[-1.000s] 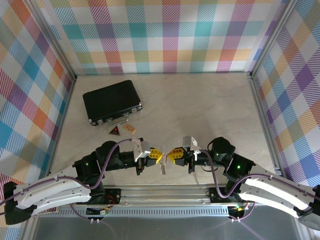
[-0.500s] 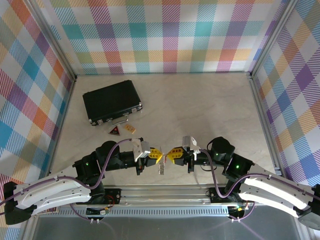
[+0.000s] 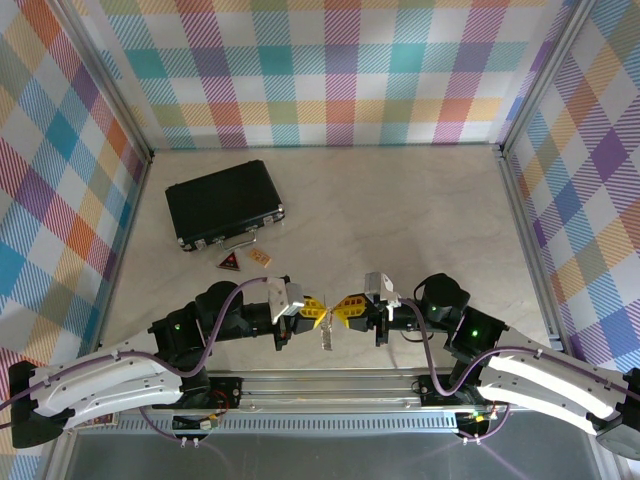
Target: Put the keys on the keyring
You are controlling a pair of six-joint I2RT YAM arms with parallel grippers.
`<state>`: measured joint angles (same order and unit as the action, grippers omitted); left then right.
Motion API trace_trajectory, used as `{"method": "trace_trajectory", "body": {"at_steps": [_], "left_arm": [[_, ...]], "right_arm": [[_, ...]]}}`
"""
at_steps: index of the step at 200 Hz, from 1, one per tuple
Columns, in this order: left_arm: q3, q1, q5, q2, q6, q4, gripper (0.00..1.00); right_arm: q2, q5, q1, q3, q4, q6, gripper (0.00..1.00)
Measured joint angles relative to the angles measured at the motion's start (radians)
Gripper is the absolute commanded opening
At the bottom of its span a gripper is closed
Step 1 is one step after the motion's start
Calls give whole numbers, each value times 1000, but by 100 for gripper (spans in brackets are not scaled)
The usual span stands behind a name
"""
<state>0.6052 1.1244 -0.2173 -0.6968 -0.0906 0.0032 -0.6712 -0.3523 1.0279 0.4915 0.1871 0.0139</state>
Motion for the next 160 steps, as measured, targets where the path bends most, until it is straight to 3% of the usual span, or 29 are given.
{"method": "trace_trajectory", "body": {"at_steps": [160], "left_arm": [[26,0,-8,-24,-7,-26,0]], "right_arm": [[0,-27,-1,0,-2,-35,0]]}}
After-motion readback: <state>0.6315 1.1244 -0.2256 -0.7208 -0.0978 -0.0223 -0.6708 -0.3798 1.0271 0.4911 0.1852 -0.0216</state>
